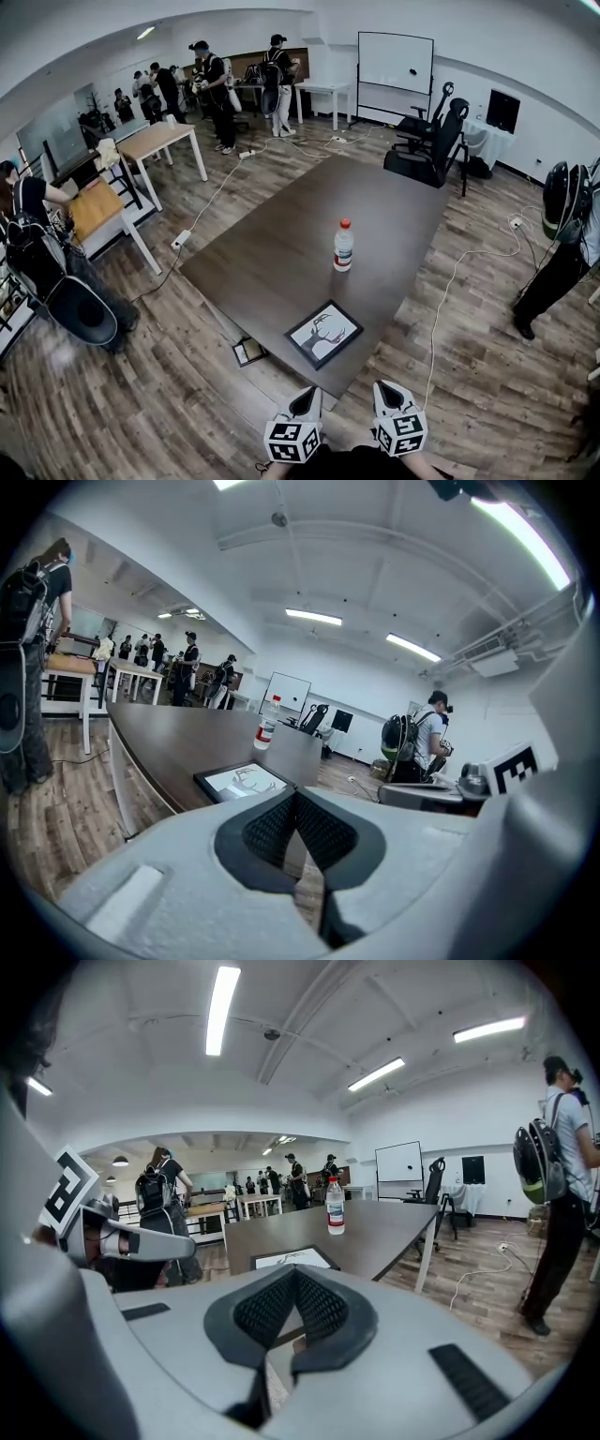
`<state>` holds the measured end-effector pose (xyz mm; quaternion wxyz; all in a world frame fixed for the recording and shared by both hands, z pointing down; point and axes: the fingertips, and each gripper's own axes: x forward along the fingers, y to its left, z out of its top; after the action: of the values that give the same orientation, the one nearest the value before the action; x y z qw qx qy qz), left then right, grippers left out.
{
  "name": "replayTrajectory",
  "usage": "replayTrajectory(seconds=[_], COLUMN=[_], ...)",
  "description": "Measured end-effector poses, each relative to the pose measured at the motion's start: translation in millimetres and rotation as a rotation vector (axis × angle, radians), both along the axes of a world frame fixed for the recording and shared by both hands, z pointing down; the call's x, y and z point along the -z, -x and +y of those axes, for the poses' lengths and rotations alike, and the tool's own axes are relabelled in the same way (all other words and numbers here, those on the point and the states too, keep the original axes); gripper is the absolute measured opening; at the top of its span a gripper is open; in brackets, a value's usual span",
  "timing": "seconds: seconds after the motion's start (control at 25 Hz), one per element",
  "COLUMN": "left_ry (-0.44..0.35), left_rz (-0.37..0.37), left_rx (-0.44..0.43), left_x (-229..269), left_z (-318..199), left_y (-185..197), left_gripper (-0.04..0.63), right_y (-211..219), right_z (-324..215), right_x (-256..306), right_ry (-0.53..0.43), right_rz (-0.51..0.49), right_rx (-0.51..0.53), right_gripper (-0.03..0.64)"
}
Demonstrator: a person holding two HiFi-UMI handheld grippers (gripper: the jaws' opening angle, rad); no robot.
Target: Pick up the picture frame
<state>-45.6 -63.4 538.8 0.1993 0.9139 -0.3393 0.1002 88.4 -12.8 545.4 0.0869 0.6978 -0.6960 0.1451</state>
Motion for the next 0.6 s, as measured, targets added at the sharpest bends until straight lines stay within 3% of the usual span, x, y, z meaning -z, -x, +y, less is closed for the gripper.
replayTrajectory(seconds=[0.32, 0.6], left_ry=[0.008, 0.046], left_rz=[0.014, 0.026], left_rx=[-0.031, -0.055], left_x=[-1.1, -10.9], left_z=[-31.9, -37.7], left_y=[20.8, 6.7], left_gripper=[0.009, 0.009], right_y=[34.2, 36.4], right_z=[-25.4, -22.3], right_x=[7.5, 1.6], right_ry=[-0.016, 0.020], right_rz=[0.005, 0.004], right_rx=[-0.022, -0.014], right_gripper=[0.005, 0.006])
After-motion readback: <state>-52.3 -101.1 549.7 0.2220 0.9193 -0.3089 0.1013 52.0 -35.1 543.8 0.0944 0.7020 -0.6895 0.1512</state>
